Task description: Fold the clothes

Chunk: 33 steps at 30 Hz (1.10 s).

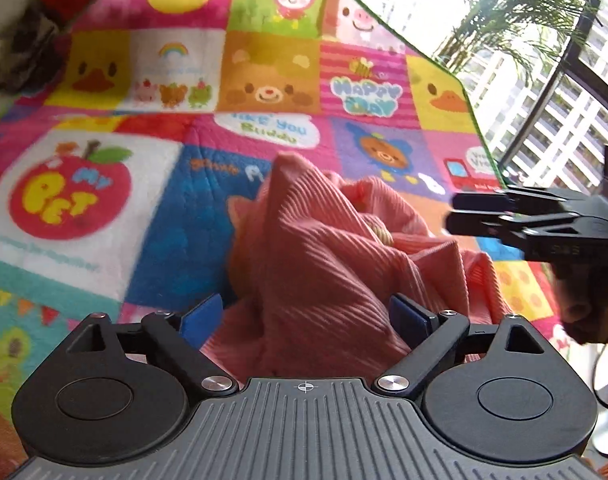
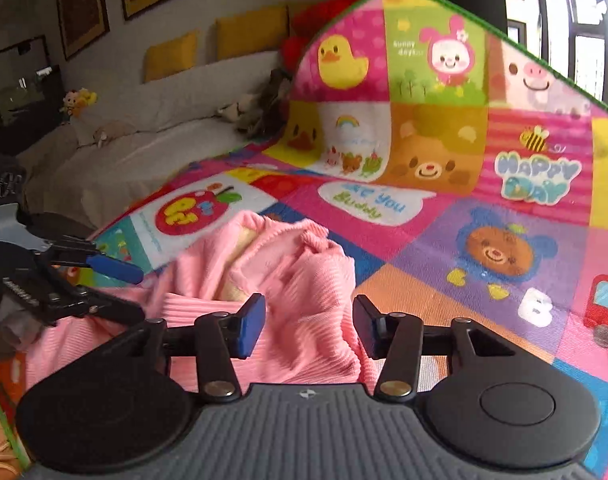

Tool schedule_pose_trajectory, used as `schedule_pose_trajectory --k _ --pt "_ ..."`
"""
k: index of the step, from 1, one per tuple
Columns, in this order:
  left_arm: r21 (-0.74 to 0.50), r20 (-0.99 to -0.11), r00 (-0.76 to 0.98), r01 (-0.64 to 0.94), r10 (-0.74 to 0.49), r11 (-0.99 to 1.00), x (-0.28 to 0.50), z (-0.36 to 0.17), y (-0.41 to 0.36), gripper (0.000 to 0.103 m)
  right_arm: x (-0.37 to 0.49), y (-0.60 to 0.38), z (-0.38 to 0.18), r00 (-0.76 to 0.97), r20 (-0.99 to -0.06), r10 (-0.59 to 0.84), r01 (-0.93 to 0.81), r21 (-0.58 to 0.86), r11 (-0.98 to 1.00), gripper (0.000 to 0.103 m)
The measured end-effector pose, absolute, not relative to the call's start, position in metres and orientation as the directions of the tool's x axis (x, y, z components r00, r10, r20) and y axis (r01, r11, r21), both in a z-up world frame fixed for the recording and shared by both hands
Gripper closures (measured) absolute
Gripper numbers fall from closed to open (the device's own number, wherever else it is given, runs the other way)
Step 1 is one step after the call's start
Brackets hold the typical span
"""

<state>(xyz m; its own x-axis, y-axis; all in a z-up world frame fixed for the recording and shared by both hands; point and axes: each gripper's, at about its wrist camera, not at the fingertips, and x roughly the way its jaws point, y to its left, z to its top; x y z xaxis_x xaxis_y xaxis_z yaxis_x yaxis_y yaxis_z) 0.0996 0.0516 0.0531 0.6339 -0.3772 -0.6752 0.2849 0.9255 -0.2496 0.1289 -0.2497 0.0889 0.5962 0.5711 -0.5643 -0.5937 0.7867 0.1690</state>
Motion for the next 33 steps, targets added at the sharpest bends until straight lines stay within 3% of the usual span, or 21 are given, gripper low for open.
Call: schedule_pose_trajectory --k 3,8,10,11,12,14,19,22,26,28,30,33 --pt "-0.170 -0.644 0.699 0.266 -0.311 0.949 0.090 0.069 0.052 0.007 0.100 -0.249 0.097 0.575 -0.534 0.620 -0.624 0.203 0.754 0.044" --pt "-0.142 -0.629 0.702 0.318 -0.334 0.937 0.077 0.073 0.034 0.006 0.103 -0.217 0.064 0.532 -0.552 0.642 -0.602 0.286 0.746 0.045" --pt "-0.150 -0.615 0.703 0.340 -0.357 0.928 0.070 0.076 0.030 0.005 0.108 -0.205 0.049 0.507 -0.569 0.647 -0.597 0.310 0.740 0.059" --pt "-0.163 -0.606 0.699 0.358 -0.380 0.919 0.067 0.079 0.029 0.004 0.108 -0.201 0.044 0.501 -0.571 0.650 -0.601 0.312 0.736 0.075" --pt "-0.177 -0.597 0.693 0.377 -0.404 0.909 0.062 0.082 0.028 0.004 0.110 -0.202 0.045 0.510 -0.565 0.648 -0.604 0.301 0.738 0.084" --pt "-0.197 -0.590 0.676 0.410 -0.442 0.890 0.054 0.085 0.021 0.003 0.118 -0.214 0.053 0.550 -0.542 0.636 -0.594 0.282 0.754 0.094" --pt "-0.256 -0.604 0.623 0.439 -0.497 0.861 0.058 0.076 -0.007 0.003 0.148 -0.271 0.095 0.777 -0.454 0.436 -0.416 0.150 0.897 0.100" --pt "-0.260 -0.648 0.573 0.452 -0.501 0.853 0.063 0.063 -0.028 0.003 0.159 -0.303 0.111 0.837 -0.435 0.332 -0.311 0.123 0.943 0.100" --pt "-0.219 -0.684 0.545 0.481 -0.485 0.849 0.057 0.055 -0.035 0.003 0.139 -0.307 0.102 0.759 -0.468 0.452 -0.413 0.189 0.891 0.096" --pt "-0.213 -0.694 0.540 0.478 -0.477 0.852 0.051 0.054 -0.032 0.003 0.127 -0.296 0.092 0.704 -0.496 0.508 -0.473 0.206 0.856 0.088" --pt "-0.215 -0.700 0.537 0.471 -0.472 0.855 0.045 0.052 -0.028 0.003 0.118 -0.283 0.081 0.634 -0.512 0.579 -0.523 0.268 0.809 0.061" --pt "-0.241 -0.696 0.526 0.470 -0.489 0.849 0.036 0.050 -0.026 0.008 0.111 -0.261 0.068 0.548 -0.513 0.661 -0.579 0.337 0.742 0.057"
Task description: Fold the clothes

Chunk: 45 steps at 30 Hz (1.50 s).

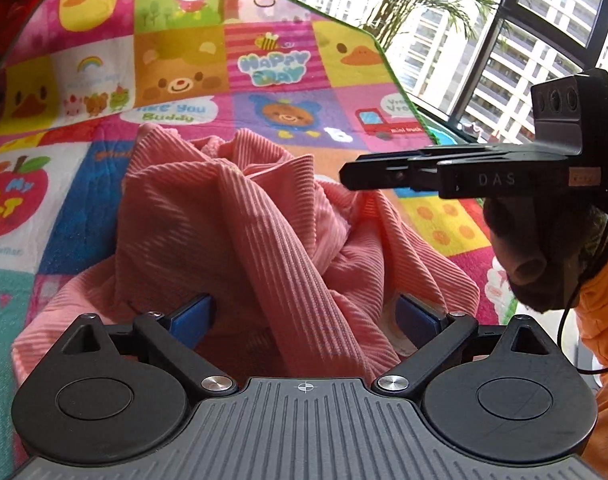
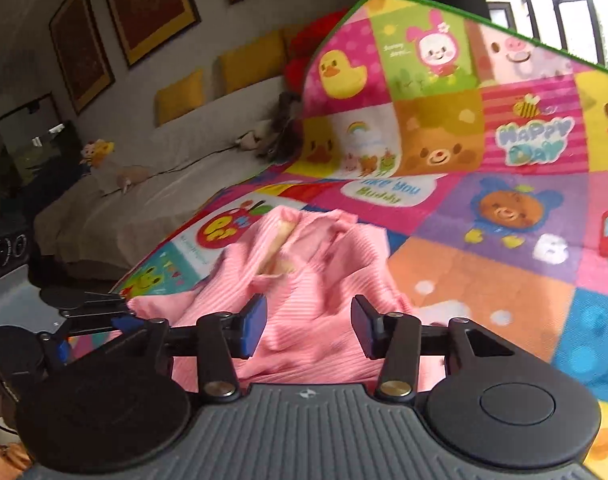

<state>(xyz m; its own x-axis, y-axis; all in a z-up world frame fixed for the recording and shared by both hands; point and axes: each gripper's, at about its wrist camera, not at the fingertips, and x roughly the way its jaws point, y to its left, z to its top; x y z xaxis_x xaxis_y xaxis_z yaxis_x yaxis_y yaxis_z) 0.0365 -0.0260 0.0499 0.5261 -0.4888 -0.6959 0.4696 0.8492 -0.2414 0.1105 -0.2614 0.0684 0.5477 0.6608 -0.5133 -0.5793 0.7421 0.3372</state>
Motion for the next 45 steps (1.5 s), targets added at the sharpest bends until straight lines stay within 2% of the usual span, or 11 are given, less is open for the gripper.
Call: schedule_pose_trajectory --k 5,7,8,13,20,24,28,34,36,37,45 --pt "-0.264 -0.711 0.493 0.474 -0.502 0.840 0.032 0.038 -0.033 0.044 0.110 -0.232 0.056 0.518 -0.545 0.659 -0.610 0.305 0.731 0.056" --pt "-0.256 -0.716 0.496 0.468 -0.491 0.846 0.033 0.033 -0.032 0.082 0.110 -0.230 0.055 0.524 -0.549 0.651 -0.608 0.295 0.737 0.056" --pt "-0.249 -0.714 0.504 0.465 -0.485 0.850 0.034 0.033 -0.029 0.086 0.109 -0.231 0.056 0.534 -0.550 0.642 -0.604 0.283 0.745 0.056" --pt "-0.156 -0.629 0.658 0.415 -0.414 0.896 0.046 0.062 0.012 0.092 0.103 -0.234 0.060 0.582 -0.554 0.595 -0.597 0.206 0.775 0.054" --pt "-0.011 -0.572 0.820 0.020 -0.023 1.000 0.112 0.072 0.128 0.093 0.076 -0.191 0.066 0.626 -0.525 0.577 -0.705 -0.065 0.706 0.050" --pt "-0.122 -0.610 0.792 -0.052 -0.033 0.991 0.137 0.055 0.170 0.079 0.064 -0.154 0.067 0.622 -0.509 0.595 -0.759 -0.204 0.618 0.043" --pt "-0.230 -0.593 0.798 -0.039 -0.108 0.972 0.128 0.055 0.174 0.008 0.064 -0.121 0.059 0.606 -0.519 0.603 -0.787 -0.282 0.548 0.037" --pt "-0.221 -0.579 0.799 0.036 -0.161 0.975 0.102 0.063 0.159 0.004 0.099 -0.095 0.028 0.626 -0.588 0.511 -0.767 -0.349 0.538 0.039" --pt "-0.243 -0.591 0.787 0.039 -0.179 0.969 0.097 0.063 0.166 0.004 0.111 -0.099 0.029 0.657 -0.572 0.490 -0.740 -0.365 0.565 0.078" --pt "-0.258 -0.593 0.783 0.036 -0.188 0.965 0.095 0.063 0.171 0.004 0.121 -0.107 0.036 0.675 -0.557 0.485 -0.720 -0.351 0.599 0.083" --pt "-0.353 -0.555 0.806 -0.004 -0.206 0.936 0.081 0.069 0.197 0.002 0.193 -0.227 0.099 0.935 -0.325 0.141 -0.284 -0.449 0.847 0.092"
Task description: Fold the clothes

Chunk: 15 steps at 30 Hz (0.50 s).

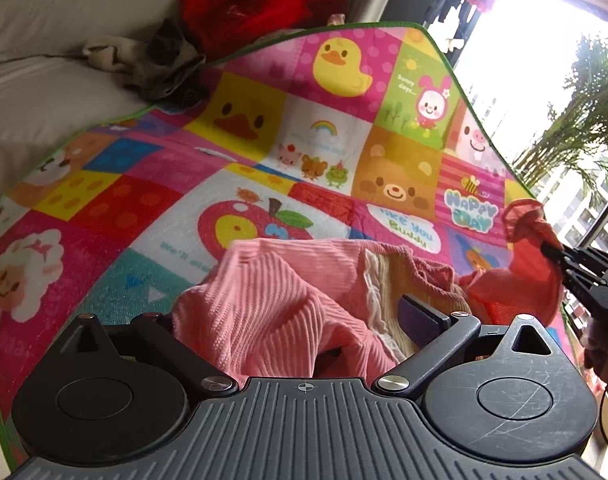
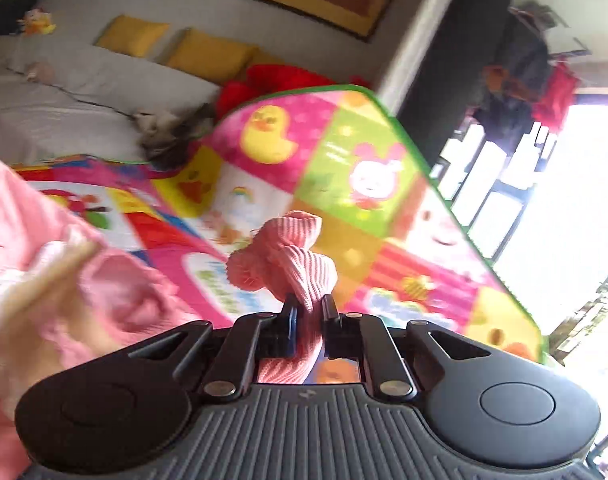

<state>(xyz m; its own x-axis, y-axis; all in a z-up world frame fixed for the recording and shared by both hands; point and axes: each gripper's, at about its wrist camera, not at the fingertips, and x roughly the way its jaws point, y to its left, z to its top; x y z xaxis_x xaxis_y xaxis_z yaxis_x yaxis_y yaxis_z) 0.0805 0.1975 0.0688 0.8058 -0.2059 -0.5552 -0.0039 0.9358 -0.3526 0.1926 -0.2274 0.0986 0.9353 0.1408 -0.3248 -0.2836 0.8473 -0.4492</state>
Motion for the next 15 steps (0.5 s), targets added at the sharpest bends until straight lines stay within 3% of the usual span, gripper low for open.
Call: schedule_pose_trajectory --k 3,6,10,12,15 --pt "-0.282 -0.501 0.862 -0.082 -0.074 0.956 0.076 0.087 0.199 0.002 0.215 -0.272 0.094 0.941 -0.338 -0.001 -0.159 -0.446 0.881 0.092" --pt "-0.191 -0.448 0.890 -0.187 0.083 0.964 0.079 0.107 0.198 0.000 0.232 -0.309 0.077 0.894 -0.443 -0.066 -0.114 -0.369 0.923 0.088" --pt "-0.205 -0.472 0.882 -0.108 -0.002 0.973 0.090 0.109 0.185 0.000 0.232 -0.337 0.056 0.857 -0.495 -0.140 -0.029 -0.318 0.948 0.078" --pt "-0.213 -0.495 0.866 -0.041 -0.072 0.976 0.095 0.102 0.170 0.000 0.227 -0.338 0.061 0.869 -0.466 -0.165 0.010 -0.317 0.948 0.065" --pt "-0.219 -0.531 0.830 0.061 -0.171 0.974 0.102 0.086 0.143 0.000 0.216 -0.321 0.087 0.905 -0.415 -0.091 -0.028 -0.272 0.962 0.062"
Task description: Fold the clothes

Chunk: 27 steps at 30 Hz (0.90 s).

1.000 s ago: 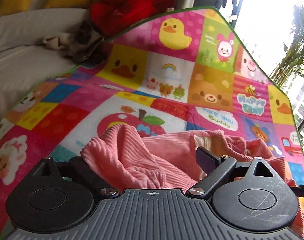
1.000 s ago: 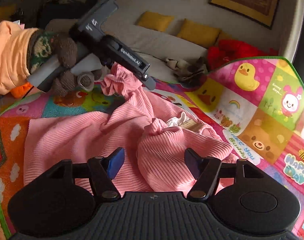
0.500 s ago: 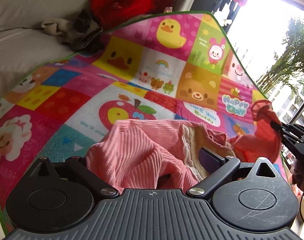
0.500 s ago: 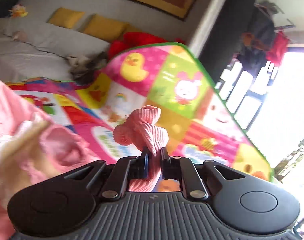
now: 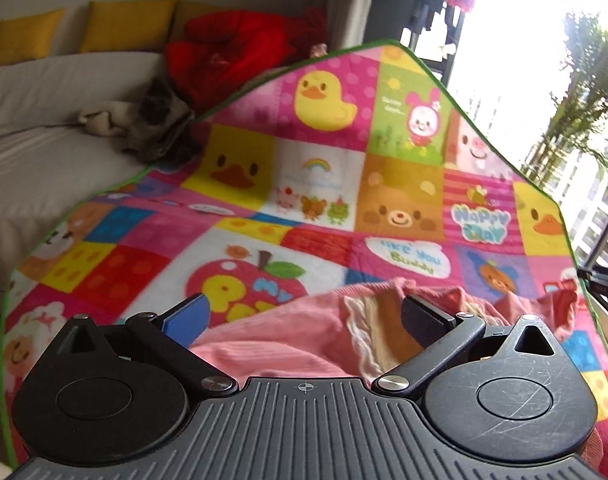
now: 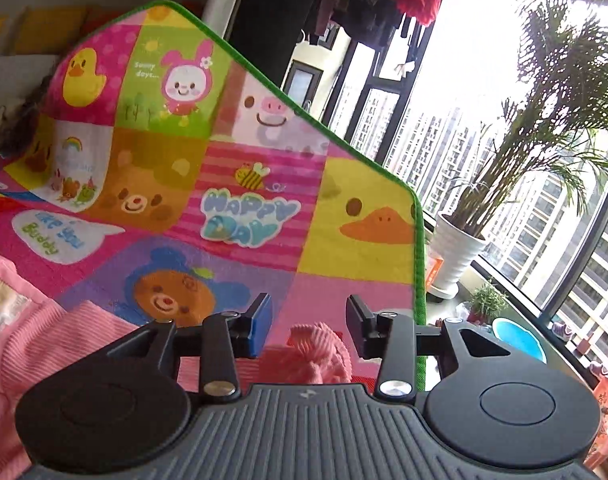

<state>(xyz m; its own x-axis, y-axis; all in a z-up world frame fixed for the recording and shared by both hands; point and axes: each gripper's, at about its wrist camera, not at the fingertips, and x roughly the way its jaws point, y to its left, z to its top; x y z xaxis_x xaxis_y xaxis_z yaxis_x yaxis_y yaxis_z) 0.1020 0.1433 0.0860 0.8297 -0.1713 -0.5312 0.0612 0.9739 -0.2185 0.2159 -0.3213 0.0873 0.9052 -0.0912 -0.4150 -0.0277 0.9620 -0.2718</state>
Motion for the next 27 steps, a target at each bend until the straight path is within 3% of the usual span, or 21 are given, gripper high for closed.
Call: schedule_pose_trajectory --k 3,5,9,15,16,18,20,25,27 --pt "-0.243 -0.562 0.784 0.147 -0.263 0.959 0.112 0.068 0.122 0.000 0.210 -0.275 0.113 0.871 -0.452 0.194 -0.277 -0.126 0.952 0.054" --pt "-0.251 -0.601 0.751 0.146 -0.272 0.957 0.120 0.053 0.114 0.000 0.211 -0.235 0.117 0.789 -0.487 0.374 -0.443 -0.030 0.896 0.054" --pt "-0.269 -0.696 0.675 0.072 -0.245 0.961 0.131 0.019 0.113 0.000 0.221 -0.147 0.094 0.599 -0.566 0.567 -0.640 0.087 0.763 0.054" --pt "-0.272 -0.704 0.662 0.083 -0.257 0.959 0.123 0.006 0.119 0.000 0.250 -0.070 0.042 0.451 -0.699 0.555 -0.684 0.128 0.718 0.056" --pt "-0.291 -0.702 0.659 0.081 -0.270 0.953 0.124 0.007 0.121 0.000 0.253 -0.064 0.036 0.432 -0.715 0.550 -0.689 0.132 0.712 0.060" --pt "-0.334 -0.701 0.646 0.077 -0.302 0.939 0.127 0.008 0.128 0.000 0.253 -0.054 0.030 0.417 -0.724 0.549 -0.708 0.120 0.696 0.089" --pt "-0.361 -0.702 0.631 0.085 -0.331 0.929 0.130 0.009 0.133 0.000 0.253 -0.046 0.032 0.454 -0.706 0.544 -0.717 0.073 0.694 0.096" --pt "-0.440 -0.633 0.669 0.105 -0.391 0.892 0.128 0.019 0.147 0.000 0.273 -0.029 0.035 0.623 -0.642 0.447 -0.681 -0.164 0.714 0.096" --pt "-0.440 -0.630 0.669 0.111 -0.394 0.891 0.129 0.019 0.146 0.000 0.283 -0.031 0.035 0.607 -0.664 0.437 -0.686 -0.159 0.710 0.095"
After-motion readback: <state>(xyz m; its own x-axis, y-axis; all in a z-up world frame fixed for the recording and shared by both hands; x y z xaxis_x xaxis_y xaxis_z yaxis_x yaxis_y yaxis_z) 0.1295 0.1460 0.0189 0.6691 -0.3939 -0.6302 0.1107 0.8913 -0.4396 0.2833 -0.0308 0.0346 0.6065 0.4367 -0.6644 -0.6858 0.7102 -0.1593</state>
